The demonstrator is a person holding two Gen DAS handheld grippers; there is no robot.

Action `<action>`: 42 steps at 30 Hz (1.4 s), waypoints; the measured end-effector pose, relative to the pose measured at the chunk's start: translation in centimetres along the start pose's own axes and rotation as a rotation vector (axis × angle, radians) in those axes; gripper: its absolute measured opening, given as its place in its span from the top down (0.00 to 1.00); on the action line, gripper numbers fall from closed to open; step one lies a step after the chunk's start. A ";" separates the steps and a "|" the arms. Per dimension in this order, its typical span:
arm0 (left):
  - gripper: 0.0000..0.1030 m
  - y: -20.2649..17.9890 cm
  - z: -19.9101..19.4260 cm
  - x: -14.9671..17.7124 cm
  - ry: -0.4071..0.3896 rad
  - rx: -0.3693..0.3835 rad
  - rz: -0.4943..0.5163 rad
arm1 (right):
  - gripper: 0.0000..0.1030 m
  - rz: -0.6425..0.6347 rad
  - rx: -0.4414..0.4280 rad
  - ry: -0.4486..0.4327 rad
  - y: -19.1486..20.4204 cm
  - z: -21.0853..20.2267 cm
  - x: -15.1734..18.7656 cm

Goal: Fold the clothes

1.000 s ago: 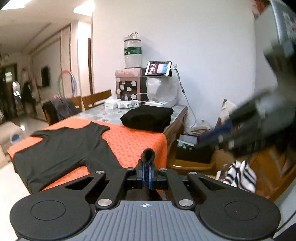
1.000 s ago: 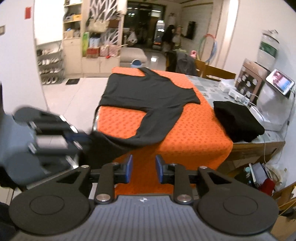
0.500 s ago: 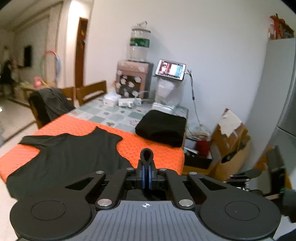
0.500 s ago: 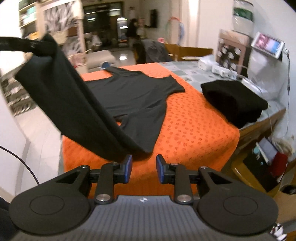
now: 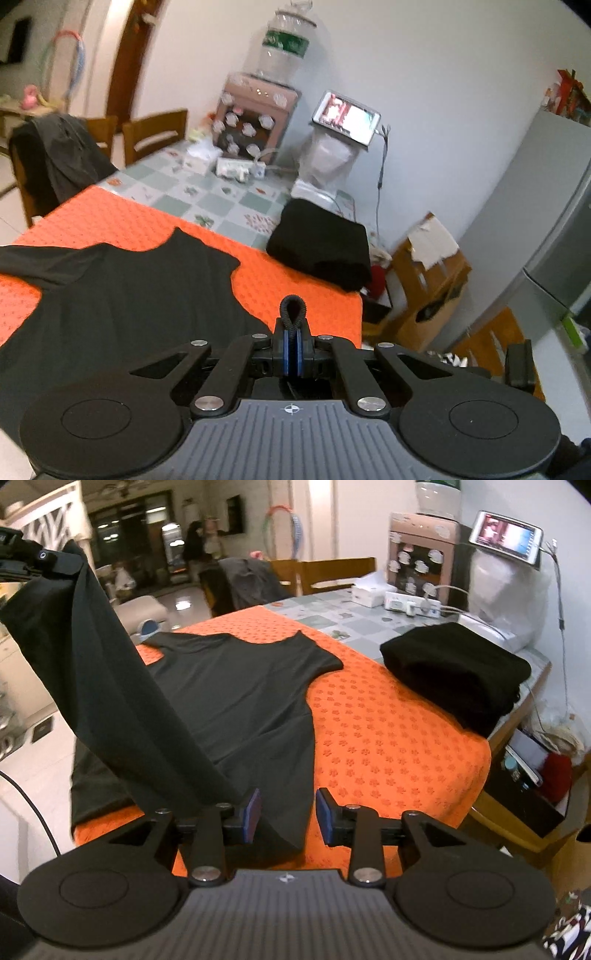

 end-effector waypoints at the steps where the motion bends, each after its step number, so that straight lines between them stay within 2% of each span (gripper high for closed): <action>1: 0.93 1.2 0.8 -0.3 0.019 0.015 0.000 | 0.63 0.009 0.012 0.002 0.2 0.7 -0.3; 7: 0.94 8.5 5.9 -2.0 0.136 0.110 -0.010 | 0.62 0.134 0.172 0.037 2.1 3.7 -0.6; 12: 0.93 13.2 9.4 -3.7 0.200 0.169 -0.044 | 0.61 0.299 0.327 0.020 4.2 5.1 -1.3; 18: 0.93 15.9 12.9 -4.9 0.288 0.234 -0.070 | 0.61 0.425 0.336 0.009 8.2 8.7 -1.7; 22: 0.93 16.5 14.0 -5.5 0.333 0.284 -0.126 | 0.61 0.506 0.338 0.004 10.9 11.1 -2.0; 25: 0.93 16.8 14.6 -5.7 0.361 0.309 -0.119 | 0.61 0.567 0.340 -0.001 12.9 12.9 -2.3; 31: 0.93 18.4 14.7 -8.1 0.369 0.364 -0.196 | 0.61 0.607 0.313 0.004 15.8 18.2 -3.4; 34: 0.93 20.1 14.5 -10.1 0.359 0.388 -0.248 | 0.61 0.612 0.348 0.016 15.9 20.1 -3.8; 38: 0.93 23.6 14.5 -12.5 0.321 0.361 -0.281 | 0.61 0.628 0.411 0.026 15.5 21.2 -3.9; 42: 0.93 28.5 15.5 -13.8 0.322 0.308 -0.345 | 0.61 0.632 0.454 0.059 15.3 21.5 -3.6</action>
Point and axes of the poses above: each gripper's, at about its wrist camera, not at the fingertips, and z roughly the way its jaws point, y to its left, x to its underside, the point moved 8 cm from there along z, roughly the way its jaws point, and after that the axes turned 8 degrees about -z, right-handed, at the moved point
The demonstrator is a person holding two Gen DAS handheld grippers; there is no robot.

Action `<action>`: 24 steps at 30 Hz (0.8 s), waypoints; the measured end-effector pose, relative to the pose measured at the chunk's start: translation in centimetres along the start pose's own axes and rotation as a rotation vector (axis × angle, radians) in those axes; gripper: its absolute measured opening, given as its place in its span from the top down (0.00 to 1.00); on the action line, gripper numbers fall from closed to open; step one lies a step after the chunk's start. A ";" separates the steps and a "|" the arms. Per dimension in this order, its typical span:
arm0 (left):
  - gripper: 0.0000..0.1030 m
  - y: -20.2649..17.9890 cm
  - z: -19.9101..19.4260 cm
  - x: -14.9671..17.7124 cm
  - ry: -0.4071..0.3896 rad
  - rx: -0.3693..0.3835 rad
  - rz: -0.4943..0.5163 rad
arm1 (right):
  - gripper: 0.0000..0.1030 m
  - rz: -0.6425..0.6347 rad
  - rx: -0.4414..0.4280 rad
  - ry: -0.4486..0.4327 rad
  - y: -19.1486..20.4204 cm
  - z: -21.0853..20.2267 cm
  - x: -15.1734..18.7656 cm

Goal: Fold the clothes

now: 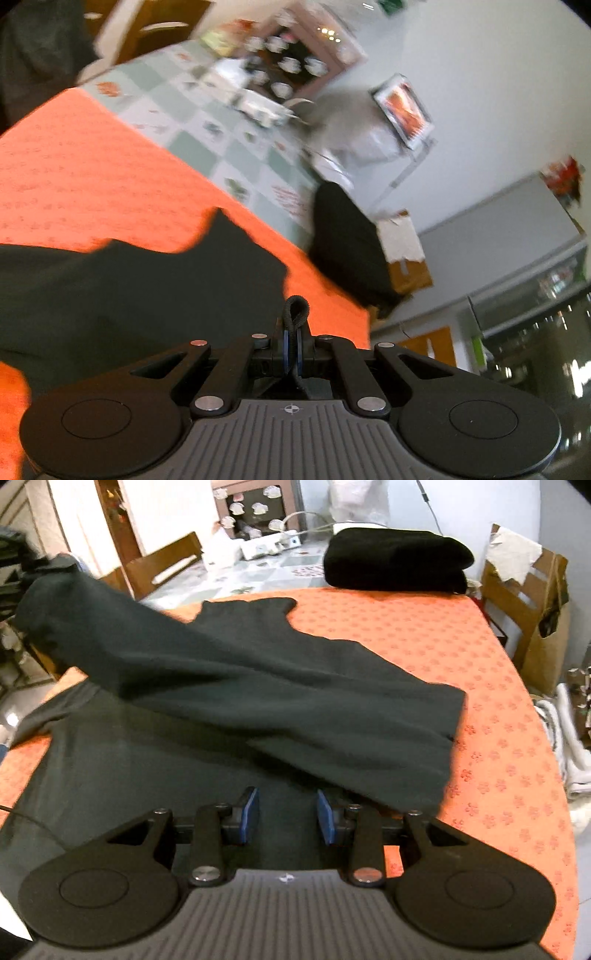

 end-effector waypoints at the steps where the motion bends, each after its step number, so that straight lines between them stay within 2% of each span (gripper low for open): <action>1: 0.93 1.1 -0.2 -0.7 -0.003 -0.010 -0.021 | 0.61 -0.003 0.009 0.005 0.0 0.0 0.1; 15: 0.93 11.0 -0.8 -5.2 -0.024 -0.114 -0.157 | 0.61 -0.069 0.136 0.023 -0.3 -0.6 -0.9; 19: 0.92 11.9 0.1 -5.2 -0.012 -0.150 -0.141 | 0.61 -0.134 0.193 0.021 -0.4 -0.4 -1.5; 22: 0.77 12.6 0.5 -5.1 -0.005 -0.200 -0.113 | 0.61 -0.183 0.229 0.024 -0.4 -0.3 -1.7; 24: 0.49 12.9 0.6 -5.0 -0.003 -0.244 -0.087 | 0.62 -0.215 0.253 0.025 -0.4 -0.2 -1.9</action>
Point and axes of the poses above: each gripper's, at about its wrist camera, not at the fingertips, and z roughly the way its jaws point, y to its left, x to its underside, the point moved 8 cm from there along z, roughly the way its jaws point, and after that the axes turned 8 degrees about -z, right-handed, at the moved point
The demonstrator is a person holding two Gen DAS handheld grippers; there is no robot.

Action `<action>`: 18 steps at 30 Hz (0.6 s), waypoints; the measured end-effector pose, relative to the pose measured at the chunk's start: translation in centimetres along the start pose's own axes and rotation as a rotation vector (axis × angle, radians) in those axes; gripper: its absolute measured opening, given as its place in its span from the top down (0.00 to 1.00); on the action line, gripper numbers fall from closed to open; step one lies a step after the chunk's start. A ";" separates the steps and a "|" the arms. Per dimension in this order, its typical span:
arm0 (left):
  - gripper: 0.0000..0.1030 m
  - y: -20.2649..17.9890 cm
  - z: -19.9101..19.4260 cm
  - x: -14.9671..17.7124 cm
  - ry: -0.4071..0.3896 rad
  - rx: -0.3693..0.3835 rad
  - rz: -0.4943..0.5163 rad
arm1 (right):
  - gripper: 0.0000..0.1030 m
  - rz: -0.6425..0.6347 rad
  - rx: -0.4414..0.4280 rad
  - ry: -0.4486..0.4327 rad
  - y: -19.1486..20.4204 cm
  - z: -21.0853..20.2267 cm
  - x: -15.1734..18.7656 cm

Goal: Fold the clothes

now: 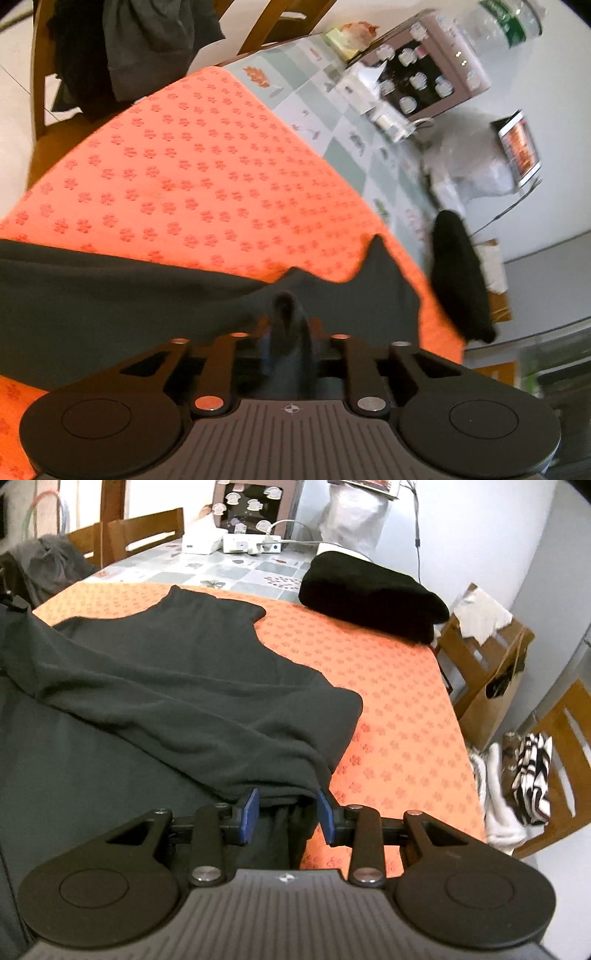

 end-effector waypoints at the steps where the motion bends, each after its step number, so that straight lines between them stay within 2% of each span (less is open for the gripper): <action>1: 0.44 -0.1 -0.2 -0.1 -0.013 -0.019 0.024 | 0.62 -0.002 -0.001 0.003 -0.1 0.0 0.0; 3: 0.32 -0.5 -0.6 -0.1 -0.039 -0.054 0.080 | 0.62 0.017 -0.005 0.011 -0.5 0.0 0.3; 6: 0.21 -2.5 -1.4 -0.3 -0.080 -0.062 0.166 | 0.62 0.071 0.001 0.020 -1.4 -0.2 0.8; 9: 0.15 -6.0 -1.2 0.1 -0.081 0.020 0.262 | 0.63 0.113 0.007 0.023 -2.1 -0.3 1.3; 13: 0.15 -11.5 1.6 2.5 0.019 0.103 0.407 | 0.69 0.124 0.004 0.029 -2.2 0.5 1.6; 18: 0.16 -17.1 6.5 7.6 0.159 0.162 0.546 | 0.75 0.086 -0.014 0.024 -1.6 1.4 1.2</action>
Point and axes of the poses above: each gripper's, at about its wrist camera, not at the fingertips, and z roughly the way its jaws point, y to its left, x to its underside, the point moved 8 cm from there along z, roughly the way its jaws point, and after that the axes turned 8 degrees about -z, right-handed, at the moved point
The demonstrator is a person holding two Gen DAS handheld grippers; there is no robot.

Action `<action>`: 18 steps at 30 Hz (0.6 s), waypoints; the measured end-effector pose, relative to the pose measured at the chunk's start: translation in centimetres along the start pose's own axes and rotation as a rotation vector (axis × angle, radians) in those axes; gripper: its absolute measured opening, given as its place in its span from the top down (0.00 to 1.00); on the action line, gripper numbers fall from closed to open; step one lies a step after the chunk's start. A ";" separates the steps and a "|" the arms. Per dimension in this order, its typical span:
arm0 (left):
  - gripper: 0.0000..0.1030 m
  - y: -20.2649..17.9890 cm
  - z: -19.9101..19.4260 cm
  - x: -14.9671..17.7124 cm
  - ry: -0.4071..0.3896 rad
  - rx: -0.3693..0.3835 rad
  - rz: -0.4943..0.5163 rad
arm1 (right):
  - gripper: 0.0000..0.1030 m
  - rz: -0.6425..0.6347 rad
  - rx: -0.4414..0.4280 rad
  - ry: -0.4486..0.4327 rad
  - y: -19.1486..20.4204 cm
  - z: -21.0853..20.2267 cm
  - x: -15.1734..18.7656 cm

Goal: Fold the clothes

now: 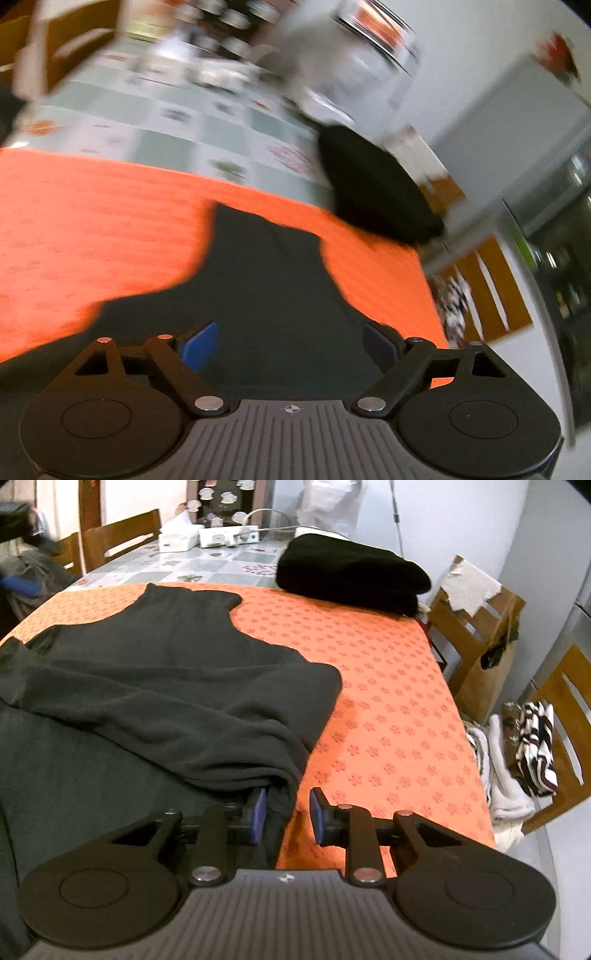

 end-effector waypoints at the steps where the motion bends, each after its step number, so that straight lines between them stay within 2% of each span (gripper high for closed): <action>1: 0.16 -1.2 1.3 0.2 0.026 0.017 0.027 | 0.77 -0.004 -0.004 0.001 0.0 0.2 -0.1; 2: 0.16 -2.5 2.5 0.4 0.052 0.034 0.053 | 0.87 -0.001 -0.002 0.001 -0.1 0.3 0.0; 3: 0.17 -3.7 3.8 0.6 0.079 0.050 0.080 | 0.90 0.004 0.001 0.000 -0.2 0.5 0.1; 7: 0.17 -8.0 8.4 2.4 0.179 0.107 0.185 | 0.92 0.089 0.015 -0.034 -1.4 -0.2 1.1; 9: 0.20 -9.5 10.4 3.3 0.221 0.129 0.228 | 0.99 0.122 0.020 -0.036 -1.8 -0.5 1.9; 12: 0.22 -11.9 13.3 4.6 0.283 0.162 0.294 | 0.99 0.160 0.031 -0.027 -2.4 -0.8 3.5; 17: 0.22 -14.8 16.9 6.3 0.352 0.183 0.394 | 0.97 0.173 -0.020 -0.068 -2.5 -1.2 4.0; 18: 0.22 -15.1 17.3 6.5 0.360 0.183 0.409 | 0.92 0.158 -0.028 -0.080 -2.3 -1.2 3.8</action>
Point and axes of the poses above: each gripper's, at about its wrist camera, not at the fingertips, and z roughly the way its jaws point, y to its left, x to its underside, the point moved 8 cm from there along z, roughly the way its jaws point, and after that the axes turned 8 degrees about -z, right-handed, at the moved point
